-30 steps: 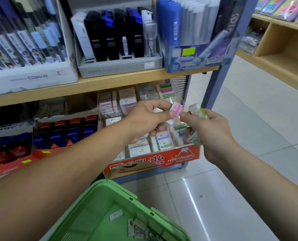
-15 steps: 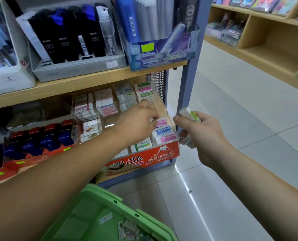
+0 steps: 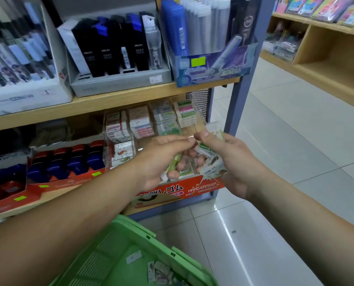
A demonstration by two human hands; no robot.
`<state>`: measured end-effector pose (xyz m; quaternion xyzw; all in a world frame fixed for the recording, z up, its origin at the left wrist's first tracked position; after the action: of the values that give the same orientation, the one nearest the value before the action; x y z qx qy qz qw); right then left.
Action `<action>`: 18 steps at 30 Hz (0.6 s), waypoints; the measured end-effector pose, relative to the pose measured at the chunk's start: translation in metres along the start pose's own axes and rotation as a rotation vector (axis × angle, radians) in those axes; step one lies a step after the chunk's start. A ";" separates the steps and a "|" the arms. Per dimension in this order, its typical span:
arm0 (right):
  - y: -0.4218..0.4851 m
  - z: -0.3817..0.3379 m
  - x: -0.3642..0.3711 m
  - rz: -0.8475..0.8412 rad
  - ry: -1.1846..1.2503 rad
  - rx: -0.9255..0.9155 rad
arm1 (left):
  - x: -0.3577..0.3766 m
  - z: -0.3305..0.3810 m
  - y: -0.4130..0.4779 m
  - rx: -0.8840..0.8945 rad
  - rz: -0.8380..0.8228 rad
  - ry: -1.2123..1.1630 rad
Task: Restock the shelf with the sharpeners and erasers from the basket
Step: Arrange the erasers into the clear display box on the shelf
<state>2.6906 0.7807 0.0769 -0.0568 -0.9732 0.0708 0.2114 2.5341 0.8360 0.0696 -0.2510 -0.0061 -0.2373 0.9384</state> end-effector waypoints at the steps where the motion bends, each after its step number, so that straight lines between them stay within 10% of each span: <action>1: 0.000 0.002 0.005 -0.010 0.009 0.011 | -0.003 0.000 -0.005 0.003 -0.013 0.034; 18: 0.000 0.014 0.042 -0.015 -0.069 0.012 | -0.059 0.000 -0.016 0.020 0.007 0.158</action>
<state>2.6471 0.7851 0.0810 -0.0456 -0.9798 0.0767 0.1788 2.4744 0.8504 0.0693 -0.2219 0.0667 -0.2529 0.9393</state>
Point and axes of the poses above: each hand's wrist, its own y-axis towards the middle knuckle, its own x-axis out of the palm, z = x × y, the point moved 3 cm from there along y, towards the middle knuckle, and after that the axes turned 10 degrees about -x, right-handed, at the moved point
